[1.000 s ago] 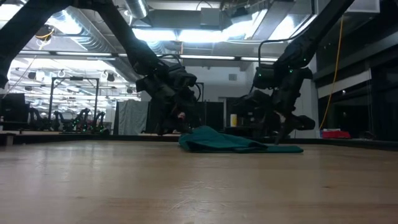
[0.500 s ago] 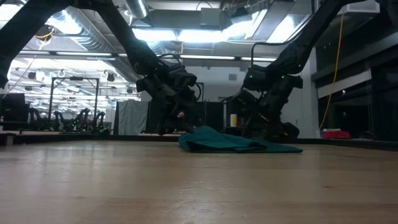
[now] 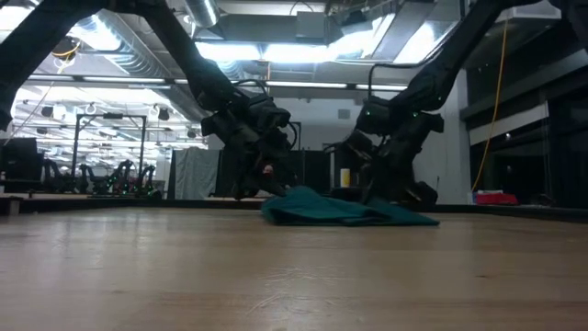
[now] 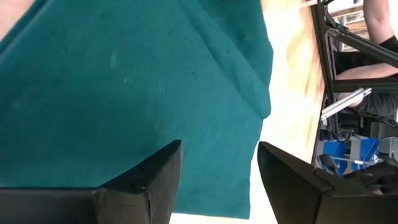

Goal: Fold microfiber towels
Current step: Fold the dark green napkin

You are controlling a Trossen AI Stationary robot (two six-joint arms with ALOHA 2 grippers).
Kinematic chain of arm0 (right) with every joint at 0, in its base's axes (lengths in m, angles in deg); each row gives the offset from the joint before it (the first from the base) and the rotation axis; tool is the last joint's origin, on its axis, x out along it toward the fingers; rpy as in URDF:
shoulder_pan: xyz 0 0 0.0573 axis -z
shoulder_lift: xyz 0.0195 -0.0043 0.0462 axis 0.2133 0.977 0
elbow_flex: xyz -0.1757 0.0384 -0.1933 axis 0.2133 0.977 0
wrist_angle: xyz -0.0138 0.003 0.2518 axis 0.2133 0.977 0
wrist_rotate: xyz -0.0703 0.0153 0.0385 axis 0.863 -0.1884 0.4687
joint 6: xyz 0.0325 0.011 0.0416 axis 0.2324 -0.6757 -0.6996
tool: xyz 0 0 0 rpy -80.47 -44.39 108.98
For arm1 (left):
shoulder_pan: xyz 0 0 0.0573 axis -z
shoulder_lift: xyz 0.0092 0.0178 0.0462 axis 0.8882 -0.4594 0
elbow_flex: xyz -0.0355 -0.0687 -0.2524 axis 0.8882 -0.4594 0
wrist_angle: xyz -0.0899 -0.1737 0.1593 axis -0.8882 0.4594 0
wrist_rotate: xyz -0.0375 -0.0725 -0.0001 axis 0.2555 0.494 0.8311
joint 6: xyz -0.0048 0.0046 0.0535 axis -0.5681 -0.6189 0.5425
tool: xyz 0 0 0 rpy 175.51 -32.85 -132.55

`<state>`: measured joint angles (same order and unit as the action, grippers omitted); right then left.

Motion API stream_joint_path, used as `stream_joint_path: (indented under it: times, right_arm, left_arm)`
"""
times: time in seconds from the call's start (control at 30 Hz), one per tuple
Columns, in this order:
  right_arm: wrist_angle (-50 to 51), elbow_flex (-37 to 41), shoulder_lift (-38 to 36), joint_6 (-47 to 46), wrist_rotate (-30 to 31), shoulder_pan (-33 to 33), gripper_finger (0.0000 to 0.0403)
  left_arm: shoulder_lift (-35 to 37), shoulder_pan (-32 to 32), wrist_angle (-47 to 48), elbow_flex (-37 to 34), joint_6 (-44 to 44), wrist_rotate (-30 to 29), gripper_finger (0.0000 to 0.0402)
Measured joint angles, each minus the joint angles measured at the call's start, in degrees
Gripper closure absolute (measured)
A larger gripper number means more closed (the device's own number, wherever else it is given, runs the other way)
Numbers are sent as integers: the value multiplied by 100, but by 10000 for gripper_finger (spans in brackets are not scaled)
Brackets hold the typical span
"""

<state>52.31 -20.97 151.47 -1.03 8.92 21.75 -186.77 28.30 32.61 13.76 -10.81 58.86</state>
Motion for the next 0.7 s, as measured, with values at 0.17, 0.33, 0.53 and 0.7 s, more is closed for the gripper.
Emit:
stream_joint_path:
  times: [0.17, 0.33, 0.53, 0.7]
  right_arm:
    - [438, -433, -24, 113, 24, 2, 399]
    - [1150, -975, -28, 433, 82, 11, 400]
    - [1995, -1821, -35, 771, 285, 11, 401]
    - [2270, -2372, -41, 831, 386, 10, 402]
  left_arm:
    - [0, -37, 0, 0, 8, 4, 194]
    - [-1, -134, 1, 0, 48, 11, 194]
    - [-2, -223, -16, 0, 97, 167, 194]
    - [0, -223, -124, 0, 92, 198, 194]
